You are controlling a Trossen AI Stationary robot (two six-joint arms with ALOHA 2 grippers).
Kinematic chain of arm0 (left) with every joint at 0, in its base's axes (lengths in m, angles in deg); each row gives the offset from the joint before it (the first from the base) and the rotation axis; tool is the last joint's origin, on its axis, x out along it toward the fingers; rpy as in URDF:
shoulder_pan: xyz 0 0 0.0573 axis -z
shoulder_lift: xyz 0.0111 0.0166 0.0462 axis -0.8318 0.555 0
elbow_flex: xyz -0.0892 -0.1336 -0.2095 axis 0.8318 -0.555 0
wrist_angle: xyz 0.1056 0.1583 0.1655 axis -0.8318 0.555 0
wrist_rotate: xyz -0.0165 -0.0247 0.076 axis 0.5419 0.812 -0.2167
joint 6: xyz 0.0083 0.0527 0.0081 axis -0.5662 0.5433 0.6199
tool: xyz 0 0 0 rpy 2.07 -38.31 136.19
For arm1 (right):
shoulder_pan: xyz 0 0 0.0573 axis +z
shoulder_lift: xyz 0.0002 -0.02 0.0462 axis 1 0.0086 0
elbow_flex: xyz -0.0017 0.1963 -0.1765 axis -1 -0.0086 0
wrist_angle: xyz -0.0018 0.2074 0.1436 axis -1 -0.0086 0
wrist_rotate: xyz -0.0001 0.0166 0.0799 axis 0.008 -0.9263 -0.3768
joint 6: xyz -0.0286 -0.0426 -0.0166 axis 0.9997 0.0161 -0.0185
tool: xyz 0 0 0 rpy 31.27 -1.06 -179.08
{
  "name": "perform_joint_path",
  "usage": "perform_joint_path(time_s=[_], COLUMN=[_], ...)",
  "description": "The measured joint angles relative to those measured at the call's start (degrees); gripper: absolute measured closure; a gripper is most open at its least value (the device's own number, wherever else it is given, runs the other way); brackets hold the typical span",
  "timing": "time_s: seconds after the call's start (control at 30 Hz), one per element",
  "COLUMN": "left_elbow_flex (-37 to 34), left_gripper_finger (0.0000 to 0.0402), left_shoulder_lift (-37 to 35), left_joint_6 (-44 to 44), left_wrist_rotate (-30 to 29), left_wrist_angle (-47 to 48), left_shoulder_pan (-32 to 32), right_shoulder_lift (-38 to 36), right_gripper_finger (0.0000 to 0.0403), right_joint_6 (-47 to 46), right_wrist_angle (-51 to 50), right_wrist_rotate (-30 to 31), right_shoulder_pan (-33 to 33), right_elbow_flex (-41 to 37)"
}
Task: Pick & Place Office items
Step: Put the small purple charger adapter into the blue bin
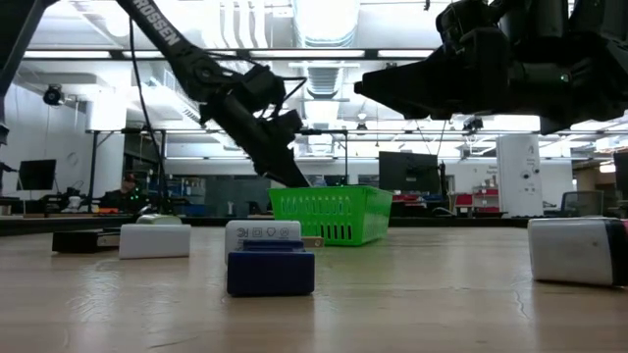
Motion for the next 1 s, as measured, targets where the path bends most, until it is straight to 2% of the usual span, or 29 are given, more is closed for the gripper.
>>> perform_joint_path(time_s=[0.37, 0.73, 1.0], left_elbow_flex=[10.34, 9.39, 6.78], left_gripper_finger=[0.0277, 0.0277, 0.0277], left_shoulder_lift=[0.03, 0.07, 0.35], left_joint_6=[6.31, 7.25, 6.21], left_wrist_rotate=[-1.33, -1.26, -1.04], left_wrist_angle=[16.57, 17.31, 13.08], left_shoulder_pan=[0.0, -0.13, 0.17], right_shoulder_lift=[0.0, 0.0, 0.0], right_gripper_finger=[0.0172, 0.0172, 0.0172], right_joint_6=[-0.42, -0.42, -0.41], right_wrist_angle=[-0.05, -0.07, -0.04], right_wrist_rotate=[0.43, 1.64, 1.62], right_shoulder_pan=[0.02, 0.02, 0.02], right_elbow_flex=[0.0, 0.0, 0.0])
